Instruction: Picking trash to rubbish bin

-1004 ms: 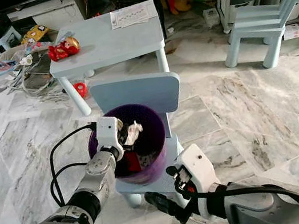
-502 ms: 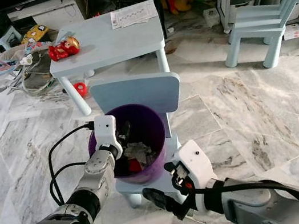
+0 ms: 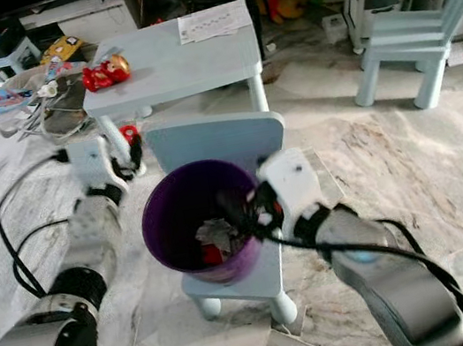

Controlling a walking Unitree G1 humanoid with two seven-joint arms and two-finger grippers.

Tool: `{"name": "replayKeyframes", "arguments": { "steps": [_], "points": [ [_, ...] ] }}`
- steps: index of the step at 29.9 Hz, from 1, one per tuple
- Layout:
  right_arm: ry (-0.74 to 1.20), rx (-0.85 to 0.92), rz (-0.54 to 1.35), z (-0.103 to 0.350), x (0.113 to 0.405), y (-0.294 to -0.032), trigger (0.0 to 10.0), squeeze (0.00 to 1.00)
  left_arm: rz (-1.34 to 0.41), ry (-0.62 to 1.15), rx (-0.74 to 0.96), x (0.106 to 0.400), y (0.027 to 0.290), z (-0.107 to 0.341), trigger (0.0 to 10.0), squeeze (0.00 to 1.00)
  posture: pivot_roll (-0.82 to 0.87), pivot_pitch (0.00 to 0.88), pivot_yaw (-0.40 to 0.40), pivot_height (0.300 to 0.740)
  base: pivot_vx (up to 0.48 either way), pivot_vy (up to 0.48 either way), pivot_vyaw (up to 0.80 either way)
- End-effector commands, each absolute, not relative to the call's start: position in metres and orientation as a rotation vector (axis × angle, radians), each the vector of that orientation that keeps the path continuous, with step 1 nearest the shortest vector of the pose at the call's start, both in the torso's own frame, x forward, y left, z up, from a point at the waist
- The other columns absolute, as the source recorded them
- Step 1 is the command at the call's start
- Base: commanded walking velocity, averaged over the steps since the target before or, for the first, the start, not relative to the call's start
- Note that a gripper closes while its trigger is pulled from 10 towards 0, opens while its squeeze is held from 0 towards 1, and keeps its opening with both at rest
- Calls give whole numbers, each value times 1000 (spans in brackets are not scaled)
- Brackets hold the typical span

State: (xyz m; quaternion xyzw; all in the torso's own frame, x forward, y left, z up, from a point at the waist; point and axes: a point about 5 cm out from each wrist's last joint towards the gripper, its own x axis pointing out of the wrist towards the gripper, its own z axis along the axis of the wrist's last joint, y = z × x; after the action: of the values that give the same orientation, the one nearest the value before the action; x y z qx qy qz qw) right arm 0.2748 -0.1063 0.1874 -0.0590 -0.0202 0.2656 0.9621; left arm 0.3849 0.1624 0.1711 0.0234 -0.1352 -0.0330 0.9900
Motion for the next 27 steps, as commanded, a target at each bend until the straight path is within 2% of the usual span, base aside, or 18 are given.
{"name": "replayKeyframes", "arguments": {
  "steps": [1,2,3,4,7,10,14,17,22,23,24,27],
  "points": [
    [-75,-134,504,189,283,-105,10000,1000,-27,-329,54,380,175,176,10000,1000,-105,72,85,740,0,0,0],
    [-89,-139,495,190,286,-103,10000,1000,-10,-346,56,377,179,177,10000,1000,-105,72,85,740,0,0,0],
    [-101,-142,485,192,290,-102,10000,553,16,-365,73,374,185,178,10000,1000,-95,63,79,740,0,0,0],
    [-101,-141,461,193,298,-101,10000,0,72,-388,98,364,196,175,10000,1000,-83,57,75,740,0,0,0],
    [-69,-107,384,190,313,-103,10000,0,143,-404,120,345,212,169,10000,1000,-67,50,63,740,0,0,0],
    [-37,-32,364,189,322,-104,10000,0,138,-442,168,332,218,172,10000,1000,-53,42,43,740,0,0,0],
    [-123,-106,347,199,332,-110,10000,0,253,-463,140,324,238,184,10000,1000,-33,28,26,740,0,0,0],
    [-181,-139,338,207,336,-112,10000,0,252,-470,166,318,236,187,10000,1000,-29,25,29,740,0,0,0],
    [-189,-83,319,209,341,-115,10000,0,261,-442,182,313,231,187,10000,1000,-26,25,31,740,0,0,0],
    [-179,-120,286,204,343,-117,10000,0,255,-424,180,313,226,185,10000,451,-23,26,33,740,0,0,0],
    [-183,-131,279,202,343,-116,10000,0,238,-415,183,313,223,184,10000,0,-23,26,33,740,0,0,0],
    [-145,-169,289,194,342,-114,10000,0,151,-390,172,314,211,179,10000,0,-25,28,36,740,0,0,0]
  ]
}}
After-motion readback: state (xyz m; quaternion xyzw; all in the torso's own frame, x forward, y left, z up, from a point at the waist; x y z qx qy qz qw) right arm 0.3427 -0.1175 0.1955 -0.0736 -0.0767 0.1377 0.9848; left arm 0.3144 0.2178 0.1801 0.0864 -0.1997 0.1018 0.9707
